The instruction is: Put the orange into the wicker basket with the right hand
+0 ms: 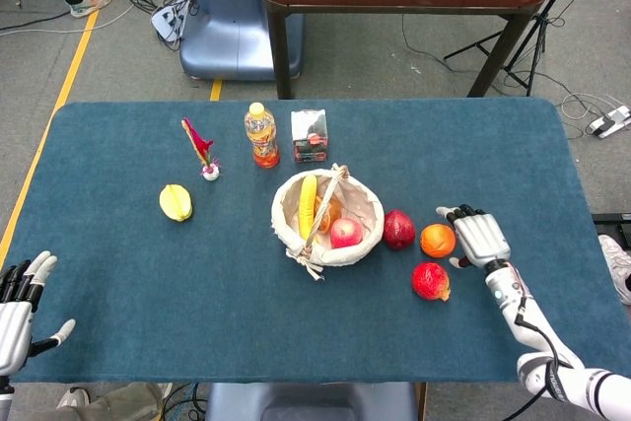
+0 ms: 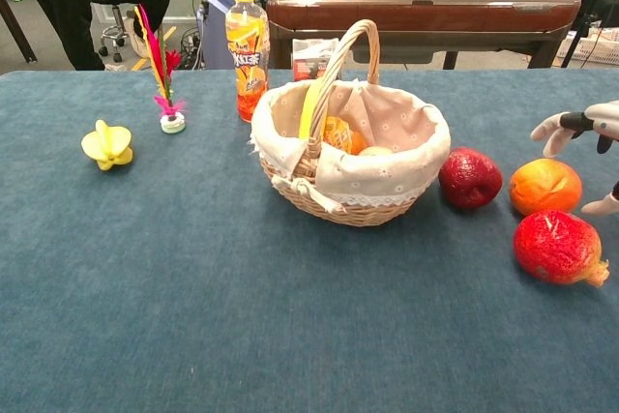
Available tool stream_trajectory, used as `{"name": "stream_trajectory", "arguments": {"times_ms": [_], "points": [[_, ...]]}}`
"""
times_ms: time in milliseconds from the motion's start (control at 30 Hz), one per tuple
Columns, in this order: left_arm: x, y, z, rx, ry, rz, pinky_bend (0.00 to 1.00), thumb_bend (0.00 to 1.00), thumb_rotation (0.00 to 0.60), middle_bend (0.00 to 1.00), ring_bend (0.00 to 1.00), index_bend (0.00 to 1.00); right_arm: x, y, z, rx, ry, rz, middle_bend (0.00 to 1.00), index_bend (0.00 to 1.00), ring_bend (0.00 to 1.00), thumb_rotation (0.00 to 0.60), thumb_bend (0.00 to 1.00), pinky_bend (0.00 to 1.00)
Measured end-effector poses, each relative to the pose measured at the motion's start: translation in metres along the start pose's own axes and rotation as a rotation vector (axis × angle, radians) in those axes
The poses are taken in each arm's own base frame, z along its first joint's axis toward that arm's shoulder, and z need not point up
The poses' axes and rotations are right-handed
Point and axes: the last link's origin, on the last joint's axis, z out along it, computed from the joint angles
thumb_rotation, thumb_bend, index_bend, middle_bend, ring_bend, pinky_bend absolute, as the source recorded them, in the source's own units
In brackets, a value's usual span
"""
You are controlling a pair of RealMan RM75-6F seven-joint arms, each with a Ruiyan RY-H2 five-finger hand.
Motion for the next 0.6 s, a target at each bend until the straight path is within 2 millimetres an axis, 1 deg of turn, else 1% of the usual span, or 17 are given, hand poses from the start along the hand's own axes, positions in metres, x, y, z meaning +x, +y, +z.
{"name": "stream_trajectory", "arguments": {"times_ms": [133,200,300,400,467,600], "points": [[0.001,-0.002,-0.001,0.005,0.002,0.000,0.00,0.22,0.600,0.00,0.00,0.07,-0.005,-0.001,0.005,-0.008,-0.011,-0.005,0.35,0.33,0.19,0.600,0.21,0.33],[0.001,-0.002,-0.001,0.005,0.003,0.000,0.00,0.22,0.600,0.00,0.00,0.07,-0.006,0.000,0.006,-0.015,-0.016,0.003,0.37,0.34,0.20,0.600,0.26,0.33],[0.000,-0.002,-0.001,0.004,0.003,-0.001,0.00,0.22,0.600,0.00,0.00,0.07,-0.005,-0.001,0.006,-0.010,-0.007,0.015,0.38,0.37,0.21,0.600,0.29,0.34],[0.001,-0.002,-0.001,0.003,0.003,-0.001,0.00,0.22,0.600,0.00,0.00,0.07,0.002,-0.003,0.002,0.003,0.017,0.027,0.39,0.37,0.22,0.600,0.29,0.34],[0.001,-0.002,-0.001,0.000,0.005,-0.002,0.00,0.22,0.600,0.00,0.00,0.07,0.010,-0.004,-0.003,0.016,0.039,0.039,0.39,0.37,0.22,0.600,0.29,0.35],[0.001,-0.001,-0.001,-0.002,0.005,-0.002,0.00,0.22,0.600,0.00,0.00,0.07,0.032,-0.009,-0.016,0.049,0.086,0.074,0.39,0.37,0.22,0.600,0.29,0.35]]}}
